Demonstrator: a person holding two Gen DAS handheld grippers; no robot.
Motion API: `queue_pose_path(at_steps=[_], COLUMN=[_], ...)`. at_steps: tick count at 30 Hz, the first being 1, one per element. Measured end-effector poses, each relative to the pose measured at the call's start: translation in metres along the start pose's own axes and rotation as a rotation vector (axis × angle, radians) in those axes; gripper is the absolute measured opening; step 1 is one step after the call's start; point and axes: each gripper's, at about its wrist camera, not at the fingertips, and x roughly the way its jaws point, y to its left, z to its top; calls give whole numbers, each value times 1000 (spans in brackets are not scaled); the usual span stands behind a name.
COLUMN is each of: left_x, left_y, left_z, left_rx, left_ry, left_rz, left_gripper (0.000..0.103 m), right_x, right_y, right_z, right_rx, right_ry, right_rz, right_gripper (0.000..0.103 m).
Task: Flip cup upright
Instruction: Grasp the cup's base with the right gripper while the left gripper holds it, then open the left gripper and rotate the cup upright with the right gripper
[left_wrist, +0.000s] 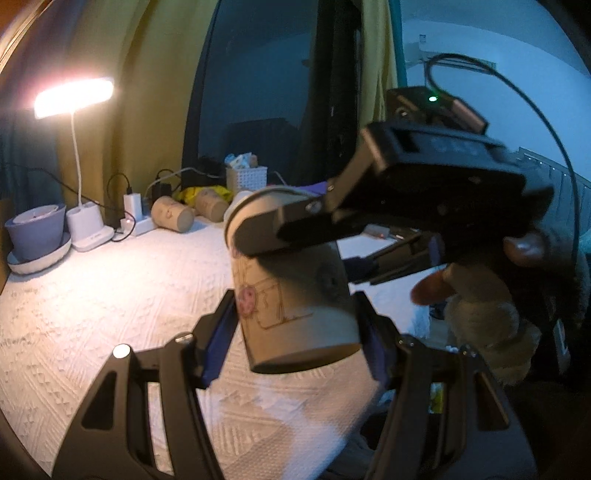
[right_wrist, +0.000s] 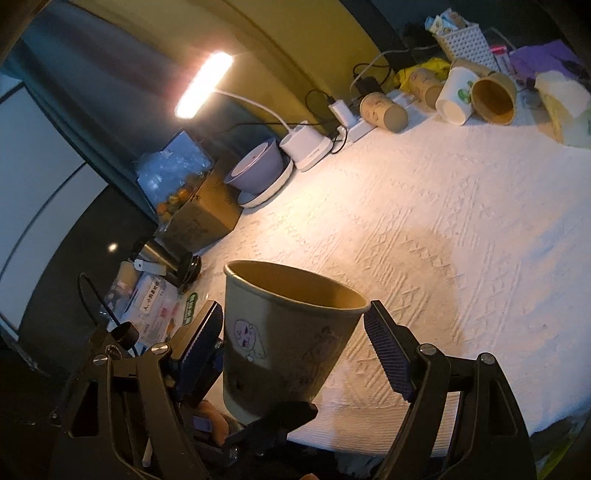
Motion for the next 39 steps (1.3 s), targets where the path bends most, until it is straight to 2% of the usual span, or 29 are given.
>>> queue_pose_path(at_steps=[4, 6, 15, 20, 26, 30, 33, 39], left_x=[-1, -1, 1, 6, 5, 4, 3, 5], left_y=[0, 1, 8, 14, 31, 47, 59, 86], left_z=[0, 0, -2, -6, -9, -10, -10, -6], left_rx=[-9, -12, -28, -47, -117, -178, -221, -315], left_ry=[0, 2, 33, 80, 131, 175, 192, 195], left_rz=[-4, -4, 8, -9, 37, 93, 151, 190], left_gripper=[63, 63, 66, 76, 76, 76, 76, 76], right_x=[5, 7, 14, 18, 24, 22, 22, 37], right_y=[-1, -1, 2, 3, 0, -5, -13, -20], right_z=[-1, 0, 2, 6, 18, 27, 31, 35], right_rx=[6, 6, -19, -26, -54, -96, -123, -226], right_ry=[22, 23, 39, 28, 0, -56, -98, -128], right_rz=[26, 36, 26, 4, -63, -112, -175, -336], right_gripper=[82, 76, 73, 73, 73, 73, 73, 73])
